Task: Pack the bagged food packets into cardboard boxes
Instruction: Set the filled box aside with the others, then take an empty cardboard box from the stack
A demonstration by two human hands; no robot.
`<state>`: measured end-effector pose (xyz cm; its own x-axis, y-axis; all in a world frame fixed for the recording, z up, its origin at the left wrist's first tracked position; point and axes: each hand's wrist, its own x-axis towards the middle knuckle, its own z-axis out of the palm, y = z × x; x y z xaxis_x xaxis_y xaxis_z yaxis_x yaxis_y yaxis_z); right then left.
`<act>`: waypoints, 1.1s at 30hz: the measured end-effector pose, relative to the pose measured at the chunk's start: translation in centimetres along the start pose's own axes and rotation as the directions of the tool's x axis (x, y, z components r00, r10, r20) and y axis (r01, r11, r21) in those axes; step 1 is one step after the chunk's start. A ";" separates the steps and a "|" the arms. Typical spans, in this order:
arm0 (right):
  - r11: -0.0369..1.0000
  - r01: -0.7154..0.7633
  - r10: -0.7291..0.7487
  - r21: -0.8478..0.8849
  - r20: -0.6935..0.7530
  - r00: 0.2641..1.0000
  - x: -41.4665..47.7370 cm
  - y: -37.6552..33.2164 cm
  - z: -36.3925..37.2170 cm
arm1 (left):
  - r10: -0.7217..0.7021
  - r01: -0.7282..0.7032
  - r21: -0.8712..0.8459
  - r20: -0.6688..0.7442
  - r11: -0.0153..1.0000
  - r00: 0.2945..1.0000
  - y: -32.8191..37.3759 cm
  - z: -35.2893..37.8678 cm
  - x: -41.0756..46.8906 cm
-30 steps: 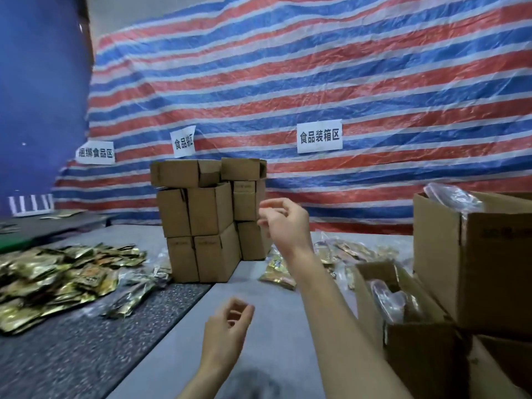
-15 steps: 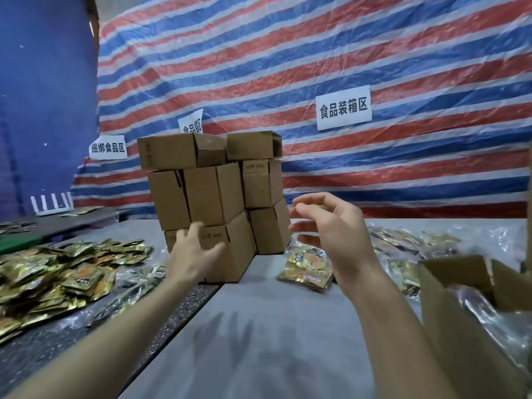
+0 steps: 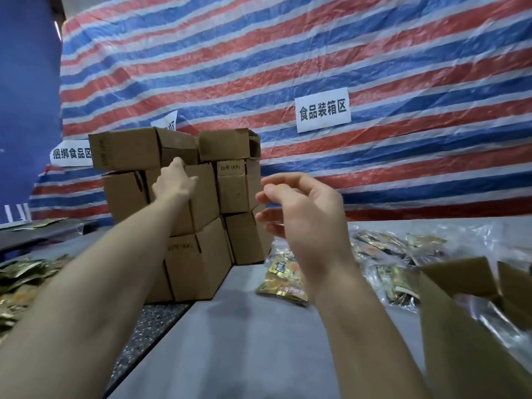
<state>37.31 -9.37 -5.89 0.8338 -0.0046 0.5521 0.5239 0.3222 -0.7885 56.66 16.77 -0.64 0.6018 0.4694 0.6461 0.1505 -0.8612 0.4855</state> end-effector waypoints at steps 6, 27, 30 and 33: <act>0.998 0.060 -0.059 -0.030 0.040 0.997 -0.3 -1.0 0.1 | -0.071 0.055 -0.151 -0.101 0.987 0.992 1.6 -2.2 0.6; 0.994 -0.010 -0.001 -0.110 -0.104 0.995 0.0 -1.4 -1.8 | 0.134 -0.182 -0.348 -0.158 0.920 0.978 1.7 -11.5 -7.4; 0.981 -0.014 -0.009 -0.195 -0.116 0.993 -0.1 -1.7 -2.5 | 0.195 -0.251 -0.421 -0.172 0.872 0.966 2.1 -14.0 -11.0; 0.964 -0.034 0.002 -0.265 -0.119 0.993 -0.4 -2.2 -3.1 | 0.236 -0.291 -0.500 -0.173 0.815 0.956 2.4 -16.1 -16.3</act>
<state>36.31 -12.99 -5.20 0.8497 -0.1170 0.5141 0.5227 0.0597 -0.8504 34.59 10.20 -0.59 0.4754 0.2798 0.8341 -0.4452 -0.7413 0.5023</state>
